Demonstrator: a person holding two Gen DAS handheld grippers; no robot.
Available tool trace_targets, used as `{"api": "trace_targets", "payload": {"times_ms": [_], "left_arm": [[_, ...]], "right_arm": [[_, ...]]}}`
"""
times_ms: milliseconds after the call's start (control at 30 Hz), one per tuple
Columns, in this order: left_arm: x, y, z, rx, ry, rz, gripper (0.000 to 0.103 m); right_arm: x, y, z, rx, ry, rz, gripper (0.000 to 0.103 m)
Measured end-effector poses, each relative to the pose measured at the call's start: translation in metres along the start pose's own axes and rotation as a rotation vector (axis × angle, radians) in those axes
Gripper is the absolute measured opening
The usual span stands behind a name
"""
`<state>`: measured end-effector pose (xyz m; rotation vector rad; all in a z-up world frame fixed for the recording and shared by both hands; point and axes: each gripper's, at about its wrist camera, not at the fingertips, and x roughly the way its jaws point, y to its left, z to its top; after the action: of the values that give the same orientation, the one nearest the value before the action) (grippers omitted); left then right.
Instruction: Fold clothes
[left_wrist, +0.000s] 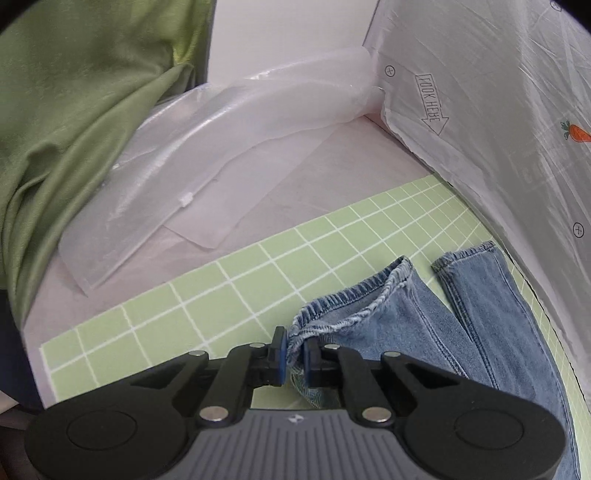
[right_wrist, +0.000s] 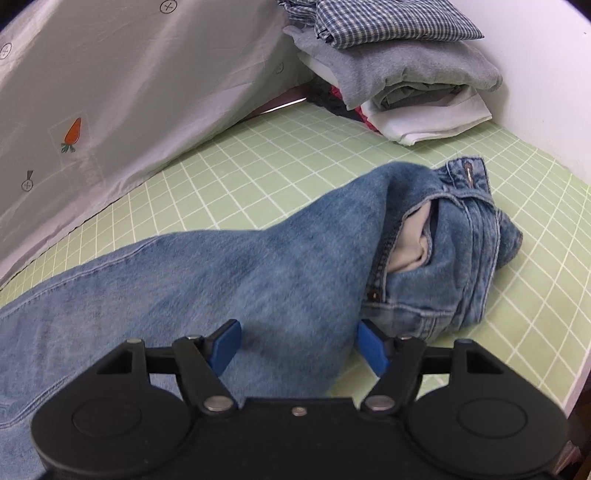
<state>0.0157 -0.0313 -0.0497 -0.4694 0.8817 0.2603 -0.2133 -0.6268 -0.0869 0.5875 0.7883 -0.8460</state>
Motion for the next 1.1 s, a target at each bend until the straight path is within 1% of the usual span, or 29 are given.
{"api": "trace_targets", "payload": {"times_ms": [133, 267, 367, 400, 467, 533, 567, 600, 667, 700, 733, 767, 867, 900, 967, 1033, 1100], "left_arm": [[-0.022, 0.029, 0.012, -0.026, -0.022, -0.008, 0.009], [-0.051, 0.046, 0.036, -0.018, -0.082, -0.031, 0.009], [-0.061, 0.054, 0.054, 0.016, -0.120, -0.026, 0.009], [-0.056, 0.059, 0.057, 0.024, -0.111, -0.015, 0.009], [-0.032, 0.072, 0.059, 0.000, -0.040, 0.026, 0.010], [-0.015, 0.079, 0.054, 0.002, 0.025, 0.059, 0.011], [-0.008, 0.082, 0.051, 0.007, 0.055, 0.075, 0.016], [-0.005, 0.081, 0.049, 0.026, 0.063, 0.086, 0.021], [-0.004, 0.075, 0.044, 0.080, 0.056, 0.100, 0.040], [-0.003, 0.071, 0.044, 0.107, 0.053, 0.104, 0.046], [-0.003, 0.066, 0.043, 0.132, 0.049, 0.105, 0.056], [-0.002, 0.061, 0.042, 0.155, 0.039, 0.104, 0.062], [-0.005, 0.043, 0.038, 0.203, 0.009, 0.106, 0.071], [-0.007, 0.037, 0.037, 0.213, -0.001, 0.101, 0.072], [-0.011, 0.025, 0.033, 0.234, -0.019, 0.090, 0.078], [-0.014, 0.010, 0.026, 0.257, -0.023, 0.071, 0.080], [-0.016, -0.004, 0.015, 0.279, -0.010, 0.049, 0.080]], "right_arm": [[-0.010, 0.013, -0.023, 0.011, 0.025, 0.029, 0.070], [-0.018, 0.031, -0.040, 0.007, 0.027, 0.042, 0.070], [-0.024, 0.043, -0.051, 0.010, 0.036, 0.054, 0.070], [-0.026, 0.047, -0.055, 0.008, 0.041, 0.055, 0.070], [-0.030, 0.054, -0.065, -0.004, 0.048, 0.049, 0.070], [-0.033, 0.059, -0.073, -0.021, 0.056, 0.039, 0.070], [-0.036, 0.059, -0.076, -0.025, 0.057, 0.032, 0.070], [-0.040, 0.059, -0.079, -0.028, 0.057, 0.025, 0.070], [-0.048, 0.056, -0.084, -0.029, 0.050, 0.007, 0.071], [-0.051, 0.054, -0.086, -0.028, 0.049, -0.004, 0.071], [-0.053, 0.051, -0.087, -0.025, 0.049, -0.017, 0.071], [-0.055, 0.048, -0.088, -0.020, 0.050, -0.030, 0.071], [-0.060, 0.038, -0.089, -0.005, 0.050, -0.068, 0.071], [-0.062, 0.034, -0.090, 0.000, 0.045, -0.080, 0.071], [-0.067, 0.022, -0.089, 0.010, 0.031, -0.103, 0.072], [-0.070, 0.008, -0.088, 0.030, 0.019, -0.120, 0.072], [-0.069, -0.011, -0.085, 0.072, 0.014, -0.134, 0.072]]}}
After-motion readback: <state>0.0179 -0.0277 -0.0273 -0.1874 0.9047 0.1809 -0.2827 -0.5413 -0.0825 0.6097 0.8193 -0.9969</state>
